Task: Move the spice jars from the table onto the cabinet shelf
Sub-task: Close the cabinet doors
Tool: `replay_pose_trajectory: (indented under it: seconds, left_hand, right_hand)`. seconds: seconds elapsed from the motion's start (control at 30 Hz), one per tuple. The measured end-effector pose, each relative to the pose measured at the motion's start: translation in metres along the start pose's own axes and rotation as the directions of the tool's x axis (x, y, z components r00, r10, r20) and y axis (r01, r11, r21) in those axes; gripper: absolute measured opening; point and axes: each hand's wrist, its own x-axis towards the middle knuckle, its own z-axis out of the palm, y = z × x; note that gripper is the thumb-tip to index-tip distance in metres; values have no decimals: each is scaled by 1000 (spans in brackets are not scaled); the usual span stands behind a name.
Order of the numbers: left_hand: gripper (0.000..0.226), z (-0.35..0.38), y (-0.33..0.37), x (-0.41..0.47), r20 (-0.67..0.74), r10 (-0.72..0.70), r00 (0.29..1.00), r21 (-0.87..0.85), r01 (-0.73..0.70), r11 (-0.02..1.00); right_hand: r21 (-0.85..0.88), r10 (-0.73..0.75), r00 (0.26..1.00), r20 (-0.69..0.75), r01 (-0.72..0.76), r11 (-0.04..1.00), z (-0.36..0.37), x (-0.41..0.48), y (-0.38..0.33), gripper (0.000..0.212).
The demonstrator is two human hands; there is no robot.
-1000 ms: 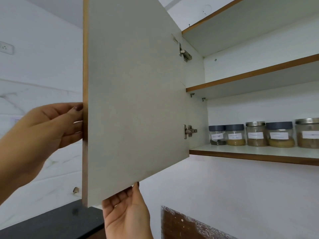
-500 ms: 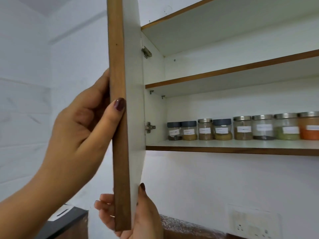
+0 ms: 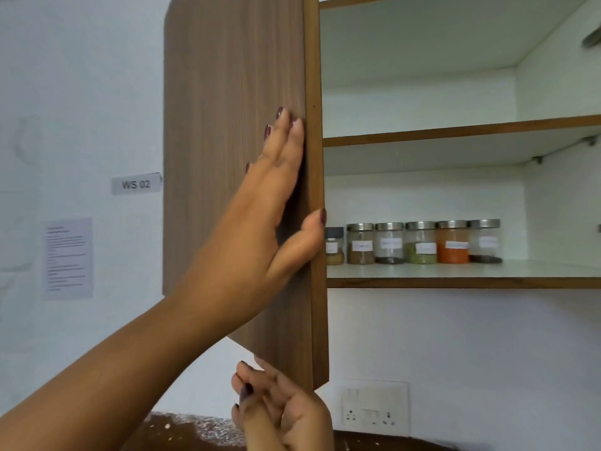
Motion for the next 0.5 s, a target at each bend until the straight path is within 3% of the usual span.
replay_pose_trajectory:
  seconds: [0.07, 0.13, 0.27, 0.5]
  left_hand:
    - [79, 20, 2, 9, 26, 0, 1000, 15, 0, 1000]
    - [81, 36, 0, 18, 50, 1, 999, 35, -3, 999]
    - [91, 63, -5, 30, 132, -6, 991, 54, -1, 999]
    - [93, 106, -13, 49, 149, -28, 988, 145, 6, 989]
  right_hand:
    - [-5, -26, 999, 47, 27, 1000, -16, -5, -14, 29]
    - [-60, -96, 995, -8, 95, 994, -25, -4, -16, 21]
    - [-161, -400, 903, -158, 376, 913, -43, -11, -11, 29]
    - [-180, -521, 831, -195, 492, 852, -75, 5, -30, 26]
